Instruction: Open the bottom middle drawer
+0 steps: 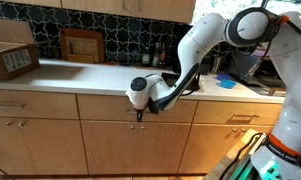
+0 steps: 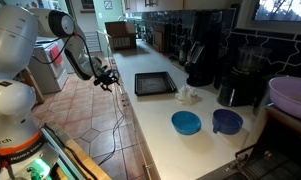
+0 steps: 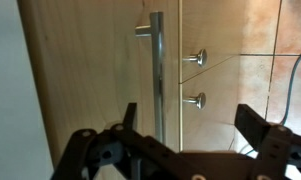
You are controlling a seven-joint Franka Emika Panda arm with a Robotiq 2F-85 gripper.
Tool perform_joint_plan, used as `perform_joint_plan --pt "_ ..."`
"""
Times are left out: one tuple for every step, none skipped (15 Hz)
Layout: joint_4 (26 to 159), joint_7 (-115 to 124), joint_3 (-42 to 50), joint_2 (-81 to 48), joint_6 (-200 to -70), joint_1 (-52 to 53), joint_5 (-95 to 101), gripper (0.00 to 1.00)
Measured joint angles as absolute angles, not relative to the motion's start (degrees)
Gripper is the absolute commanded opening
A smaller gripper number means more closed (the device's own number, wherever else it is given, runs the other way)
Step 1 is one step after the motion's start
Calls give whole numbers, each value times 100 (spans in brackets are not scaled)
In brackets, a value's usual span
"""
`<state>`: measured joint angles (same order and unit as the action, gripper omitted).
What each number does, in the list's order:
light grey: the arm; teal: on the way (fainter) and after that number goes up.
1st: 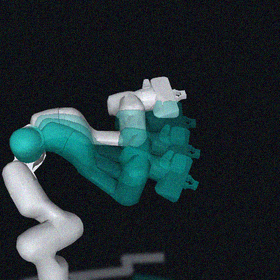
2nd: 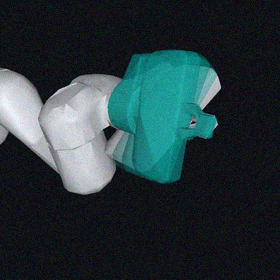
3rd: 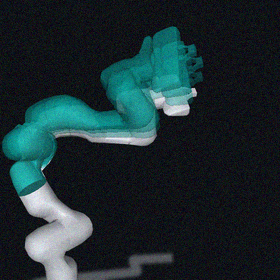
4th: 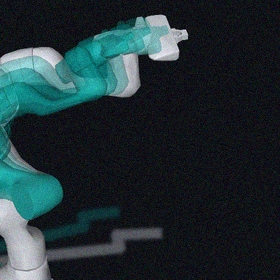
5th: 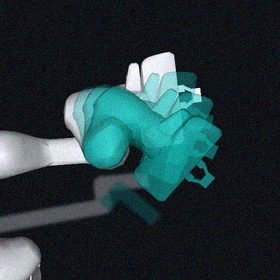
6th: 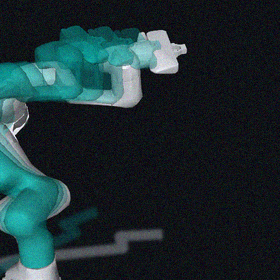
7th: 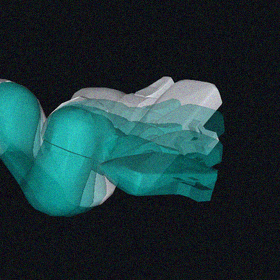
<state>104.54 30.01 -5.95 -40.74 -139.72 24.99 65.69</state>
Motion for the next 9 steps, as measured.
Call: perform_joint_plan --pt "10365 2977 -595 -4157 -13972 2465 6560 100" --pt "10277 2947 -595 -4247 -13972 2434 6556 100" --pt "10184 2922 -589 -4340 -13972 2409 6556 100" --pt "10094 2911 -581 -4428 -13972 2389 6556 100" --pt "10006 2893 -576 -4517 -13972 2369 6556 100" --pt "9928 2864 -578 -4595 -13977 2352 6555 100" --pt "9877 2827 -582 -4659 -13982 2346 6553 100" --pt "9835 2792 -586 -4711 -13985 2343 6553 100" --pt "9788 2755 -591 -4765 -13987 2339 6547 100"
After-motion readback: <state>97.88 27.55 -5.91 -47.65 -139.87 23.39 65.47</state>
